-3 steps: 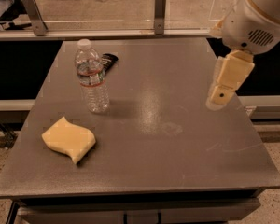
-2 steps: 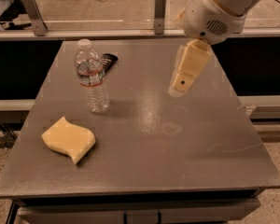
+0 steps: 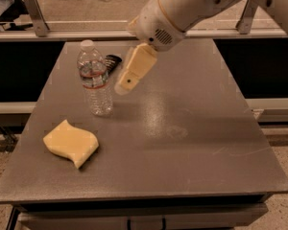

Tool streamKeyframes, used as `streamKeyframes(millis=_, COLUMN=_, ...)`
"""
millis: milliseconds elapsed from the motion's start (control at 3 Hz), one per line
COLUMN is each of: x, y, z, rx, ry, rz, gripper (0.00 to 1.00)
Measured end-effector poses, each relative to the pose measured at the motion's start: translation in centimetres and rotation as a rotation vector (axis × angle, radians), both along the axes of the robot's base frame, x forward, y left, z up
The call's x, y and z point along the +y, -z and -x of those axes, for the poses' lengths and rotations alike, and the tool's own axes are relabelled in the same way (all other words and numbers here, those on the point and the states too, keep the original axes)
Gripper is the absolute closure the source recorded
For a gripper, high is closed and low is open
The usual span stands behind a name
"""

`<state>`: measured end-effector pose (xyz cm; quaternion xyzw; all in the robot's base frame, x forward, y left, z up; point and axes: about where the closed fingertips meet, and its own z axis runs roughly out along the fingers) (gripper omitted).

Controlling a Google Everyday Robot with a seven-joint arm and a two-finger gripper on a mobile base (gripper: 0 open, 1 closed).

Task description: Knock water bottle over

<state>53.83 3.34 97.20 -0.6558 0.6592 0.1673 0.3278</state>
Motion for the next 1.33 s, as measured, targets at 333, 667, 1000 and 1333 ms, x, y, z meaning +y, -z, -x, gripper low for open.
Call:
streamKeyframes(millis=333, x=3.2, y=1.2, z=-0.6, rx=0.022, ry=-0.019, rz=-0.100, gripper=0.00)
streamKeyframes(millis=667, x=5.7, y=2.1, z=-1.0, rx=0.044, ry=-0.051, rz=-0.184, gripper=0.00)
streamKeyframes(millis=1000, x=7.3, y=2.9, z=-1.1, rx=0.081, ry=-0.081, rz=-0.273, gripper=0.00)
streamKeyframes(millis=1333, x=8.5, y=3.5, z=-1.1, rx=0.125, ry=-0.113, rz=-0.330, gripper=0.18)
